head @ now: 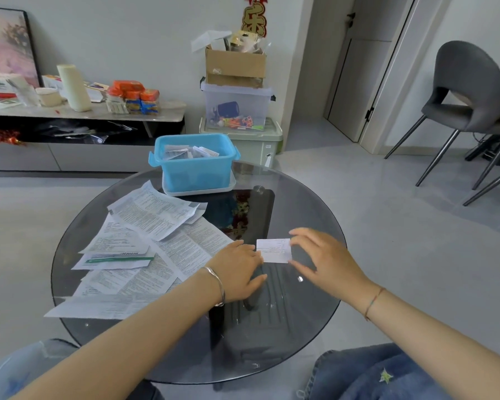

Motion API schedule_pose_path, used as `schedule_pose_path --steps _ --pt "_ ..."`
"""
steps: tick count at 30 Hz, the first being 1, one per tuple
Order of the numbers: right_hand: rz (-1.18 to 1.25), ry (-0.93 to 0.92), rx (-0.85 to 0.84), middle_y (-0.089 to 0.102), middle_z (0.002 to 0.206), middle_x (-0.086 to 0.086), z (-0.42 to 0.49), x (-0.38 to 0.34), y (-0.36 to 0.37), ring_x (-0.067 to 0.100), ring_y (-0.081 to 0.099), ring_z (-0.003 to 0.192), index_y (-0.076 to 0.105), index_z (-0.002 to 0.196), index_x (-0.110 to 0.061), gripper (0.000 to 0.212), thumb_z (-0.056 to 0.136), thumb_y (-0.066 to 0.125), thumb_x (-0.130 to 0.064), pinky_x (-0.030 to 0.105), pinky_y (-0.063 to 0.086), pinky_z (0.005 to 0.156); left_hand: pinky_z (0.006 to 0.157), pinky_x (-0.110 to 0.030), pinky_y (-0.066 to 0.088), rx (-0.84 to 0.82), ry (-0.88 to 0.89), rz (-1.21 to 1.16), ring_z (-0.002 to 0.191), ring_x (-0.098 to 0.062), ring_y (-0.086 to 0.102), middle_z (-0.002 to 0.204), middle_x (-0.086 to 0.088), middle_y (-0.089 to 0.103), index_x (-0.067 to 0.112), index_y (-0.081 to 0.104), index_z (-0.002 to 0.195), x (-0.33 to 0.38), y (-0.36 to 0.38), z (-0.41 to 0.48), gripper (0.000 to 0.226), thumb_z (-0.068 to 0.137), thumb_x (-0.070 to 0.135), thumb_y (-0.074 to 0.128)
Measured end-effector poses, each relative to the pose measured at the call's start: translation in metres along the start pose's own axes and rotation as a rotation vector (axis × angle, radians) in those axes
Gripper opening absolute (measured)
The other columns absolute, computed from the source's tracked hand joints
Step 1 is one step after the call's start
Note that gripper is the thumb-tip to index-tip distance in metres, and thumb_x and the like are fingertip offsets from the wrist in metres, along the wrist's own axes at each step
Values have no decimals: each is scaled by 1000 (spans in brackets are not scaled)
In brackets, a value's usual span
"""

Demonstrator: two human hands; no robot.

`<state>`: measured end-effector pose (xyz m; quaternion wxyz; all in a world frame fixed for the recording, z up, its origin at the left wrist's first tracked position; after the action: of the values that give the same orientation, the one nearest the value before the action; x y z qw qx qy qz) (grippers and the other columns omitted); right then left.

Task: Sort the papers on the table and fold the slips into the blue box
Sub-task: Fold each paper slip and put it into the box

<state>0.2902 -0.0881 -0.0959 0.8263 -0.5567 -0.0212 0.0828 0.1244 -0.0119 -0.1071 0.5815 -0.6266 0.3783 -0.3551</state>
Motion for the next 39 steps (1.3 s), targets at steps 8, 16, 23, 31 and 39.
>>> schedule_pose_path --steps 8,16,23,31,39 --pt "-102 -24 -263 66 98 8 21 -11 17 31 61 87 59 106 -11 21 96 43 -20 33 36 61 94 -34 41 -25 -24 119 109 -23 55 117 -5 62 20 55 130 -5 -21 29 42 97 43 44" --pt "429 243 -117 71 88 -14 48 5 -6 5 64 79 74 101 -20 17 94 58 -21 16 44 68 86 -28 52 237 -247 -537 91 -15 64 98 0 72 20 74 100 -48 -42 30 21 89 35 64" --pt "964 409 11 71 73 -9 112 -18 -26 -1 65 61 70 84 -14 10 89 64 -7 14 50 58 63 -12 51 504 -344 -1030 64 -3 65 70 8 70 20 70 70 -107 -76 9 11 79 21 76" --pt "983 495 8 70 87 4 210 -21 -16 10 64 72 68 92 -12 7 86 69 -12 14 52 62 69 -10 50 598 -465 -897 81 -6 61 93 3 67 18 66 88 -183 -104 15 10 87 28 66" --pt "748 505 131 66 74 6 311 -6 -1 21 67 65 59 85 -14 12 85 66 -4 33 57 62 117 -35 20 514 -667 -461 143 -23 25 152 -5 34 16 32 146 -258 -85 26 51 100 36 40"
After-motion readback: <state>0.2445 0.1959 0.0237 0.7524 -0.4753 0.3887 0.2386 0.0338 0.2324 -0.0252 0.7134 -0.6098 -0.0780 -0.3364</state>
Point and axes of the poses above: each hand's wrist, its own z-axis towards the middle knuckle, its own y-axis out of the palm, x = y × z, the point moved 4 cm from there along z, towards the middle knuckle
